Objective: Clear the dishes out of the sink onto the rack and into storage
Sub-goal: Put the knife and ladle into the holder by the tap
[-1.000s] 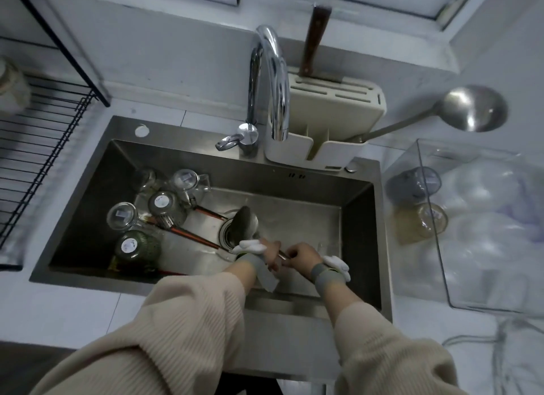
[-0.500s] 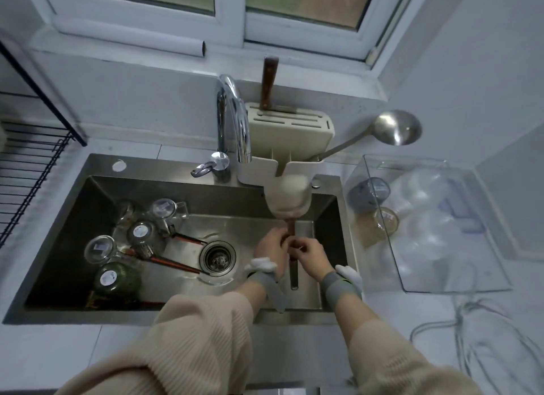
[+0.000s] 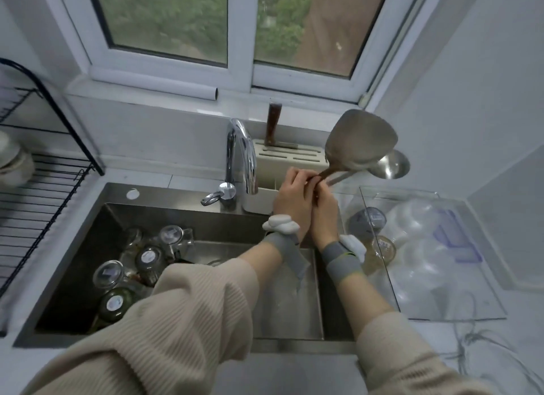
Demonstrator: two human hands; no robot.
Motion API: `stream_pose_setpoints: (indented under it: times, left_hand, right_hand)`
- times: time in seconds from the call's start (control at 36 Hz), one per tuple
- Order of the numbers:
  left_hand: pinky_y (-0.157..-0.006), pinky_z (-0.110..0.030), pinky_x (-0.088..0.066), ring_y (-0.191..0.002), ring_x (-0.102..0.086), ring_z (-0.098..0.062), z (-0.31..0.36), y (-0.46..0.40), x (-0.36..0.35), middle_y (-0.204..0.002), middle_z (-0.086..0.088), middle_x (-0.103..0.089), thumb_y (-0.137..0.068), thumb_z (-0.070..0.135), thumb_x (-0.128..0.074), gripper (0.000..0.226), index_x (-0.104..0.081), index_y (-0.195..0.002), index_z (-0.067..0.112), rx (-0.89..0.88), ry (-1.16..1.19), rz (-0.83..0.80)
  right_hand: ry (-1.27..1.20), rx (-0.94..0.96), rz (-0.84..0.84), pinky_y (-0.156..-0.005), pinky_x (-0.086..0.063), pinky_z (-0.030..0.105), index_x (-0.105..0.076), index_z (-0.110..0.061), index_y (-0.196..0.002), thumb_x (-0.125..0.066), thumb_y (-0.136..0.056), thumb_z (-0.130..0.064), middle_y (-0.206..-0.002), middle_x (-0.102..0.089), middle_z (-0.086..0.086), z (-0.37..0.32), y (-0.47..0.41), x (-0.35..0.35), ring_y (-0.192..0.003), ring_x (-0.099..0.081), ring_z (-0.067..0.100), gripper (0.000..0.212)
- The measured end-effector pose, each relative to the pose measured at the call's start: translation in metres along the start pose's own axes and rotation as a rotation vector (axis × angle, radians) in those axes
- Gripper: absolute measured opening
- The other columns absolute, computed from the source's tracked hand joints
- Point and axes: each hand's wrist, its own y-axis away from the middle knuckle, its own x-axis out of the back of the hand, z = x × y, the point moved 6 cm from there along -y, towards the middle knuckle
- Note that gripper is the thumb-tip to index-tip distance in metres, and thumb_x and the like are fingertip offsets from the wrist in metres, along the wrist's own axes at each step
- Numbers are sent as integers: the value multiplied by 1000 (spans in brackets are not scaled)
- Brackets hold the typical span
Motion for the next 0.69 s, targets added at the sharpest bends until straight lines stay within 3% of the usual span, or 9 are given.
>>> stream_pose_setpoints:
  times: [0.11, 0.22, 0.28, 0.39, 0.53, 0.58, 0.69]
  left_hand:
    - [-67, -31, -47, -80, -61, -18, 17, -23, 11, -104, 1, -61, -97, 29, -55, 17, -66, -101, 17, -12, -13, 122]
    - [-69, -21, -43, -84, -60, -16, 22, -36, 18, -104, -2, -61, -98, 25, -54, 17, -66, -104, 15, -54, -10, 177]
    - [-77, -25, -49, -91, -60, -17, 18, -38, 20, -107, -4, -61, -99, 21, -52, 20, -65, -110, 12, -56, 13, 176]
    - [-95, -39, -48, -111, -55, -22, 8, -35, 20, -124, -8, -56, -99, 13, -47, 34, -54, -132, 10, -124, 34, 126]
    - [-111, -36, -34, -132, -41, -21, -2, -26, 18, -149, -6, -41, -100, 16, -43, 47, -39, -146, 10, -187, -22, 81]
    - [-113, -35, -31, -135, -37, -20, -6, -27, 18, -153, -5, -35, -101, 19, -39, 48, -35, -149, 11, -166, -25, 67]
    - [-114, -40, -29, -137, -33, -23, -15, -29, 19, -156, -7, -29, -102, 22, -36, 50, -29, -151, 12, -85, -33, 39]
  right_hand:
    - [-35, 118, 29, -73, -54, 43, -60, -5, -99, -50, -94, -6, -89, -65, 10, -32, -23, 9, -79, -61, 22, 12]
    - [60, 180, -3, -78, -54, 43, -60, -1, -101, -49, -96, -6, -94, -65, 16, -48, -40, 5, -83, -60, 24, 13]
    - [-4, 146, -21, -78, -52, 37, -60, -2, -103, -48, -97, -12, -96, -65, 17, -51, -42, 3, -83, -57, 20, 17]
    - [-78, 153, -52, -71, -43, 6, -63, -10, -101, -48, -98, -9, -93, -65, 6, -60, -53, -1, -78, -57, 5, 15]
    - [-68, 202, -68, -64, -37, 7, -59, -15, -92, -49, -98, -11, -84, -61, -1, -72, -68, -4, -73, -53, 10, 12]
    - [-58, 224, -99, -64, -38, 11, -59, -13, -91, -48, -98, -11, -81, -61, -1, -76, -73, -9, -70, -53, 8, 13]
    - [18, 273, -177, -62, -35, 7, -60, -8, -88, -53, -95, -11, -80, -60, 3, -80, -80, -25, -73, -52, 15, 10]
